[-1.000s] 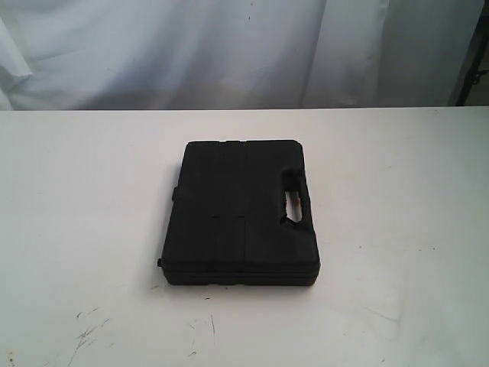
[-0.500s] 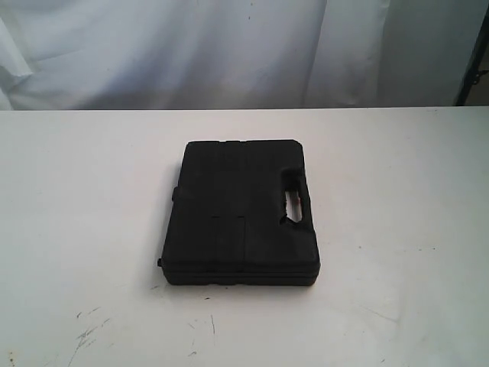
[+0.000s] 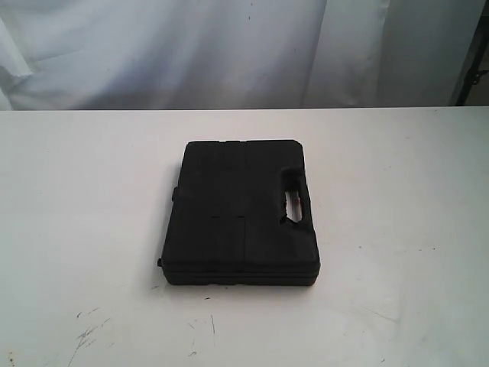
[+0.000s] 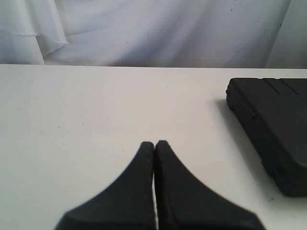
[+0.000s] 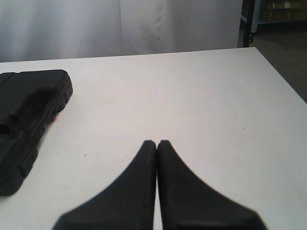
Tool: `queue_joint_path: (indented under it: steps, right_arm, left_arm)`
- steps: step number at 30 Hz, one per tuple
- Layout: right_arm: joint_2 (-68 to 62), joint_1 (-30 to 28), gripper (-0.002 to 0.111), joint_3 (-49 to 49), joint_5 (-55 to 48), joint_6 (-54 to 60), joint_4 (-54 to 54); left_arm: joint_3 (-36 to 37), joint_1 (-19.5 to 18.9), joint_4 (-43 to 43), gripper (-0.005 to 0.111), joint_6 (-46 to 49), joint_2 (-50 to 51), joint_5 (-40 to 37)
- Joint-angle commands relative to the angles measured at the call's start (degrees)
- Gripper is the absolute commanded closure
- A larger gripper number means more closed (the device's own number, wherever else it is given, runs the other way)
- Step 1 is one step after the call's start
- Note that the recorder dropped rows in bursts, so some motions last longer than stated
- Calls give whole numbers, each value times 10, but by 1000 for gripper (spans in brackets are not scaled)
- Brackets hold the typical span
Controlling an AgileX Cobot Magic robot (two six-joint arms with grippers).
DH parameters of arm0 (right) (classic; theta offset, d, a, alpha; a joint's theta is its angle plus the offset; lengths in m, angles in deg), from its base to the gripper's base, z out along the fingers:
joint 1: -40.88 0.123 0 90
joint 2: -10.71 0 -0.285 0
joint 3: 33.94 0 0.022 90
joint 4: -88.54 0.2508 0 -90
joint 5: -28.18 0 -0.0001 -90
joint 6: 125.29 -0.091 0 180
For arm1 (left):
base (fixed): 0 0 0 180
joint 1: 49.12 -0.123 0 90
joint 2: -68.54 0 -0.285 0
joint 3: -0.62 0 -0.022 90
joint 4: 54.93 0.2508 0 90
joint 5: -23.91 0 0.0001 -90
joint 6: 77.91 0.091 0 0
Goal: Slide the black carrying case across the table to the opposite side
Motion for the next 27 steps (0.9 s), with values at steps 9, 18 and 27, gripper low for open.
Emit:
queue_joint_path:
  steps: [9,18,27]
  right_arm:
    - [3,-4,108,-2,1,0,-2]
    - [3,-4,108,-2,1,0,-2]
    - [3,-4,108,-2,44,0,4]
  left_arm:
    - [3,0,2,107,-3,-3,2]
    - [3,0,2,107,-3,-3,2]
    - [3,0,2,107,-3,-3,2]
